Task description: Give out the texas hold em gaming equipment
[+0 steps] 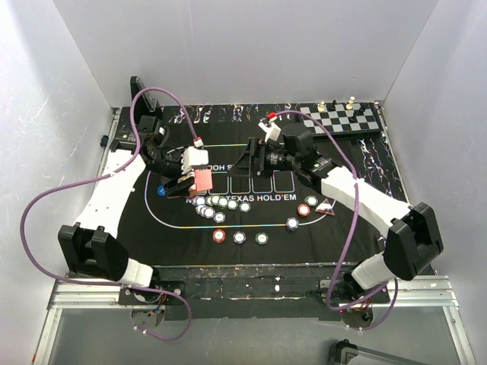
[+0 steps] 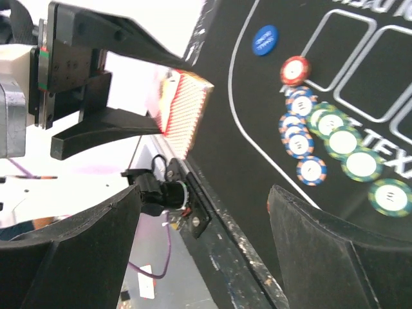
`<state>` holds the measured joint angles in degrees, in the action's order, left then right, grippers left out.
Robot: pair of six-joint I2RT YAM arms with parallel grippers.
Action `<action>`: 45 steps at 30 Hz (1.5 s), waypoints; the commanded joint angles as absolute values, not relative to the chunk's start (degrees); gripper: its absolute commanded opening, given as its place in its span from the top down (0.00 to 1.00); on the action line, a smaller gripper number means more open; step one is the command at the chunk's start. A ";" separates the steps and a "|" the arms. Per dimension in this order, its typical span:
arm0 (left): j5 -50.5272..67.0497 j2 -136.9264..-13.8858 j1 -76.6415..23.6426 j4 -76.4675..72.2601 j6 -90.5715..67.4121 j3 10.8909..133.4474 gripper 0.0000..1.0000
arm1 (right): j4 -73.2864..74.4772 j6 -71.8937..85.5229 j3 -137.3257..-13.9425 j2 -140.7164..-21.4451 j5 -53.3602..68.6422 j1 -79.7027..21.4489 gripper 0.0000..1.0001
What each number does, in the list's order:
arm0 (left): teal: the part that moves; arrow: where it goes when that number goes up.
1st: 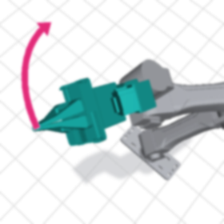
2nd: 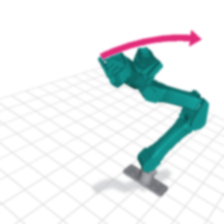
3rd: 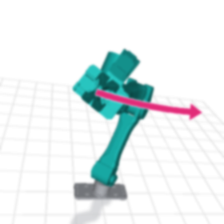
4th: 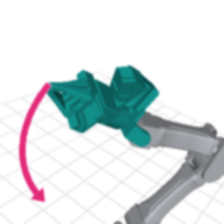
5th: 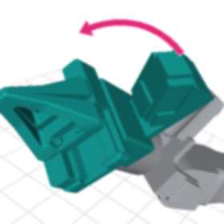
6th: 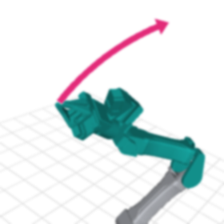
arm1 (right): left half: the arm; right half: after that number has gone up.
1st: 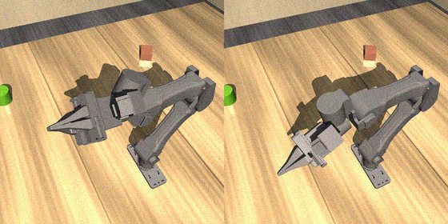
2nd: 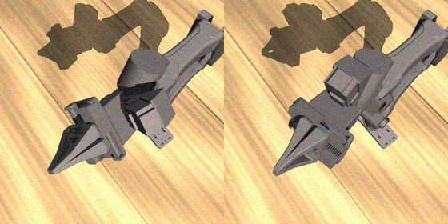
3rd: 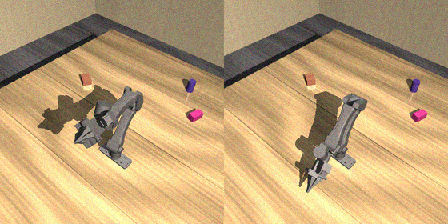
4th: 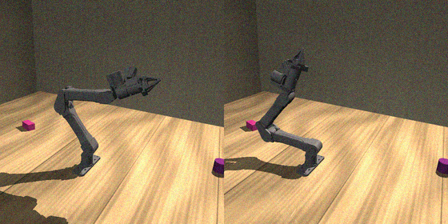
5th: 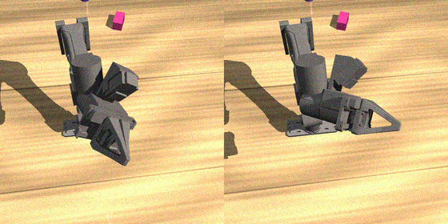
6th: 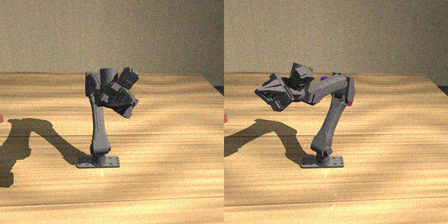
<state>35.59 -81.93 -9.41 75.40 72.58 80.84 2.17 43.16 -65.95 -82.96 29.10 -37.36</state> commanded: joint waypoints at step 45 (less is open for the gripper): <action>38.66 -80.96 -18.46 67.51 52.21 90.53 0.65 | -32.42 69.78 -72.51 -102.66 41.75 -41.84 0.83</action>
<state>36.29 -85.14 -18.04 71.05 54.78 92.33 -24.03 66.67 -73.21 -102.13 38.24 -42.11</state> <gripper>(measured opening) 0.636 0.286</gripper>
